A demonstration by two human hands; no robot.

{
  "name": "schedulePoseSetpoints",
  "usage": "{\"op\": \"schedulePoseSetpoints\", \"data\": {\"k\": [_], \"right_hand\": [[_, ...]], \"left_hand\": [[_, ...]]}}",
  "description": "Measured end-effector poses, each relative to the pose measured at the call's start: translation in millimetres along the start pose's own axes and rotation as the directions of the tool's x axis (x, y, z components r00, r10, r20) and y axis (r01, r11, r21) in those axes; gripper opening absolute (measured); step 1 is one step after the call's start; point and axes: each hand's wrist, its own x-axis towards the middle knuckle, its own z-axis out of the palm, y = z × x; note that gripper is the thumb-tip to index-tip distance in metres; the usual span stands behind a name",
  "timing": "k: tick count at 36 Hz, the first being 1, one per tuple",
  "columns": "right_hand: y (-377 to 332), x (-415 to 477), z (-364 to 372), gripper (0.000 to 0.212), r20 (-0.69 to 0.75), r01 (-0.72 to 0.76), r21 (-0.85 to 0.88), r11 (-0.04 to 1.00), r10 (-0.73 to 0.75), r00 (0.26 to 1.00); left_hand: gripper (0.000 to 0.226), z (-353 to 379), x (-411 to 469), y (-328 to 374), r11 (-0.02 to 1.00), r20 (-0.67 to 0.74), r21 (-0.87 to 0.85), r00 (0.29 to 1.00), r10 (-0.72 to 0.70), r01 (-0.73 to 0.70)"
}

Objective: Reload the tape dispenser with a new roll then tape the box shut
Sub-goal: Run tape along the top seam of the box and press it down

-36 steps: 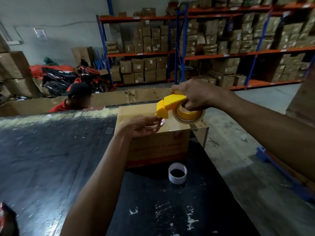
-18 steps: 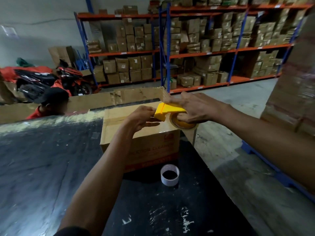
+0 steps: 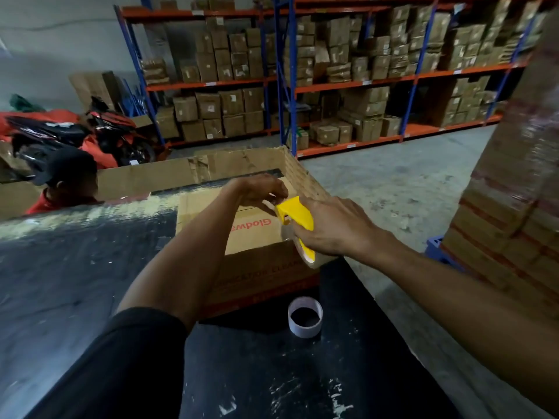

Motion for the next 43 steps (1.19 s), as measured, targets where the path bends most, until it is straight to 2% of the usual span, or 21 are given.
{"op": "schedulePoseSetpoints", "data": {"k": [5,11,15,19,22,24,27,29,33,36,39,43], "right_hand": [[-11,14,11,0.064,0.01,-0.058,-0.013,0.998,0.058,0.998],[-17,23,9,0.057,0.111,-0.056,0.127,0.99,0.042,0.993],[-17,38,13,0.046,0.147,-0.09,0.157,0.983,0.067,0.987],[-14,50,21,0.052,0.216,-0.126,0.18,0.976,0.086,0.973],[-14,59,24,0.035,0.235,-0.15,0.173,0.973,0.107,0.966],[-14,65,26,0.033,0.243,-0.148,0.18,0.972,0.102,0.965],[-13,73,28,0.065,0.253,-0.164,0.149,0.975,0.123,0.96],[-12,78,30,0.071,0.268,-0.176,0.13,0.976,0.136,0.954],[-7,86,34,0.056,0.322,-0.183,0.161,0.97,0.124,0.939],[-4,88,33,0.043,0.347,-0.181,0.198,0.963,0.104,0.932],[-4,93,35,0.048,0.355,-0.185,0.183,0.966,0.111,0.928],[-7,99,40,0.041,0.371,-0.183,0.159,0.97,0.113,0.922]], "left_hand": [[0.015,1,28,-8,0.97,-0.043,0.235,0.996,0.079,-0.067],[0.008,-33,51,-32,0.83,-0.15,0.527,0.942,0.299,-0.18],[0.008,-41,65,-47,0.739,-0.126,0.638,0.918,0.376,-0.215],[0.011,-44,77,-58,0.725,-0.143,0.655,0.907,0.395,-0.212],[0.015,-43,86,-64,0.716,-0.131,0.661,0.904,0.407,-0.227],[0.017,-41,93,-67,0.697,-0.13,0.684,0.905,0.406,-0.214],[0.021,-39,100,-66,0.658,-0.15,0.733,0.903,0.403,-0.172],[0.023,-39,106,-65,0.632,-0.147,0.757,0.9,0.409,-0.164],[0.021,-34,115,-72,0.617,-0.136,0.774,0.914,0.382,-0.143],[0.019,-33,116,-77,0.687,-0.165,0.712,0.916,0.366,-0.146],[0.015,-37,115,-82,0.745,-0.178,0.638,0.905,0.387,-0.193],[0.013,-37,111,-86,0.738,-0.168,0.645,0.905,0.39,-0.198]]}}
